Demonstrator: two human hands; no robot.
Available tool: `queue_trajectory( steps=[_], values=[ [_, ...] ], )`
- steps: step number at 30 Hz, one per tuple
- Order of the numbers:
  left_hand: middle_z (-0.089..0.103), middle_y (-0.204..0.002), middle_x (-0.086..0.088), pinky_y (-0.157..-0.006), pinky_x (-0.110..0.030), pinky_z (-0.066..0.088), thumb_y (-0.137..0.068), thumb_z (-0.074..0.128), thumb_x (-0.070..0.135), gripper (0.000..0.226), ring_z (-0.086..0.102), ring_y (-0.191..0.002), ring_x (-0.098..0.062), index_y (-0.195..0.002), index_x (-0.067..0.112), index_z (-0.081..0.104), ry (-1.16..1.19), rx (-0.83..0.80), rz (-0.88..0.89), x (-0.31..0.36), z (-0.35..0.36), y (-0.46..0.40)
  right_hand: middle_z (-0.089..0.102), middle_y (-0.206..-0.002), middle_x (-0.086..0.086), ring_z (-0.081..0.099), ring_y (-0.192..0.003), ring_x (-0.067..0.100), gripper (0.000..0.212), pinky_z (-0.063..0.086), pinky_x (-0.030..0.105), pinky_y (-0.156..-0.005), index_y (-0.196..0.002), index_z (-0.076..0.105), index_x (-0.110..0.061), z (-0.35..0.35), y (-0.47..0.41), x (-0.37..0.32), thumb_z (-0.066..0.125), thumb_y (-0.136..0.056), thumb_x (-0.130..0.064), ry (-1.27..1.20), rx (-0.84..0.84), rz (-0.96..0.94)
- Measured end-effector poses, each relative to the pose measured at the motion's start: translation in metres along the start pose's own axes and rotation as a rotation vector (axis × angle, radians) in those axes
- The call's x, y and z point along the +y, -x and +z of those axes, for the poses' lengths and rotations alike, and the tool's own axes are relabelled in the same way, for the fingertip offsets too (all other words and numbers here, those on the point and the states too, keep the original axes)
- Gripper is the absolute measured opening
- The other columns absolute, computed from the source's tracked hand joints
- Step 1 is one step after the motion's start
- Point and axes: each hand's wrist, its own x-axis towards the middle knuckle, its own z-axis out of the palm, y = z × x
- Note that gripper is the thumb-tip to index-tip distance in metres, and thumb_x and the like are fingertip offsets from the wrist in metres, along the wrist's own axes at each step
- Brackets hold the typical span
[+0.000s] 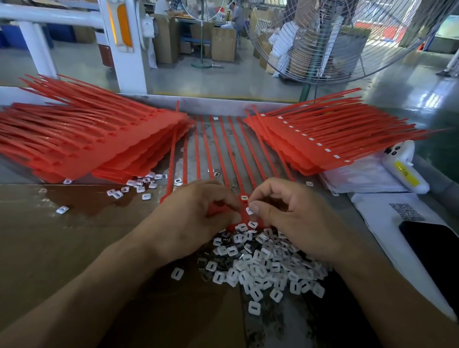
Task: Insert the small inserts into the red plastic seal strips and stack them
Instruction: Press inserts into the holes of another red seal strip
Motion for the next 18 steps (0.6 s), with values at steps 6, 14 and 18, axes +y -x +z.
queue_trajectory(
  steps=[6,14,18],
  values=[
    [0.066,-0.095,0.018,-0.077,-0.027,0.051,-0.089,0.072,0.044,0.010,0.063,-0.092,-0.005,-0.097,0.037,0.072,0.077,0.046,-0.014,0.0017,0.0024,-0.0009,0.067,-0.078,-0.018,0.059,-0.069,-0.004,0.009,0.048,0.012,-0.066,-0.093,0.074,-0.025,0.0031,0.0016,-0.0070,0.075,-0.094,-0.017,-0.044,-0.009,-0.028],
    [0.070,-0.092,0.020,-0.077,-0.016,0.052,-0.089,0.076,0.030,0.009,0.068,-0.090,-0.003,-0.093,0.035,0.071,0.155,0.093,-0.022,0.0032,0.0038,-0.0007,0.072,-0.088,-0.008,0.067,-0.077,0.007,0.019,0.057,0.027,-0.071,-0.093,0.074,-0.031,0.0082,-0.0005,-0.0042,0.076,-0.092,-0.013,-0.135,0.034,-0.006],
    [0.072,-0.092,0.016,-0.076,-0.015,0.051,-0.091,0.074,0.019,0.014,0.068,-0.089,-0.004,-0.093,0.032,0.072,0.214,0.110,-0.052,0.0043,0.0039,-0.0008,0.073,-0.090,-0.005,0.068,-0.078,0.008,0.020,0.057,0.026,-0.070,-0.093,0.074,-0.031,0.0089,-0.0025,-0.0034,0.076,-0.091,-0.011,-0.214,0.074,-0.008]
  ],
)
